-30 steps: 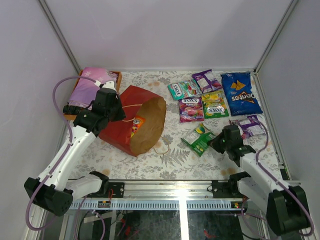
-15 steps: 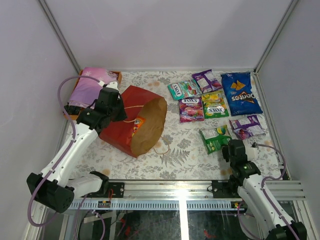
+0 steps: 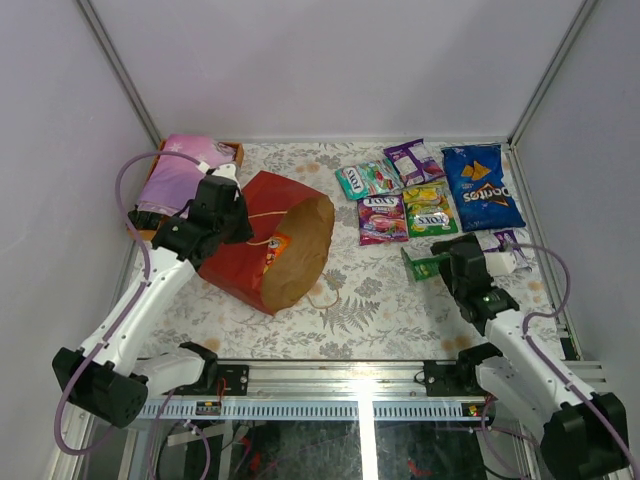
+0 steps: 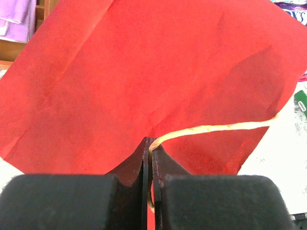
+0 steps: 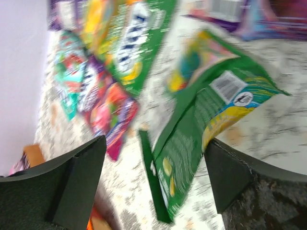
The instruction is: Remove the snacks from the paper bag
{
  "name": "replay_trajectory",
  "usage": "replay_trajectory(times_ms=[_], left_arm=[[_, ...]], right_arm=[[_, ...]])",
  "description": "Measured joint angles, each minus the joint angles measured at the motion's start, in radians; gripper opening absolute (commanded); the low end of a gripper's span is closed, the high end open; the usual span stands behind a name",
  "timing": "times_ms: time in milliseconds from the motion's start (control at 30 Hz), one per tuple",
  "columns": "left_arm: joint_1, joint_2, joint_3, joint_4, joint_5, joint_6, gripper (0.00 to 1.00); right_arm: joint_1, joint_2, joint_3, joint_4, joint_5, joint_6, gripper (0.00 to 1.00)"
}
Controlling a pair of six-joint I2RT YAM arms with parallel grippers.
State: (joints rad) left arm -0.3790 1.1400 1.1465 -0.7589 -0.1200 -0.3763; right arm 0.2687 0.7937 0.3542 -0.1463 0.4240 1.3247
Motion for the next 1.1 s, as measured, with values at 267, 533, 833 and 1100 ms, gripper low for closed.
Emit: replay_trajectory(times_ms=[267,533,833,1100], left_arm=[[0.0,-0.031,-0.012,-0.017,-0.043,-0.002,0.0],[0.0,-0.031,-0.008,-0.068,-0.064,-0.024,0.0],[0.0,-0.034,0.009,-0.086,-0.075,-0.059,0.0],[0.0,-0.037,0.008,-0.087,-0.077,-0.061,0.0]], right_arm=[[0.402,0.151,0.345,-0.077,0.217,-0.13,0.93],[0.555,0.47,0.433,0.171,0.08,-0.252,0.78],[0.584,0.862,0.463,0.689,-0.394,-0.216,0.72],[0.684,1.107,0.652,0.757,-0.458,-0.124,0.77]])
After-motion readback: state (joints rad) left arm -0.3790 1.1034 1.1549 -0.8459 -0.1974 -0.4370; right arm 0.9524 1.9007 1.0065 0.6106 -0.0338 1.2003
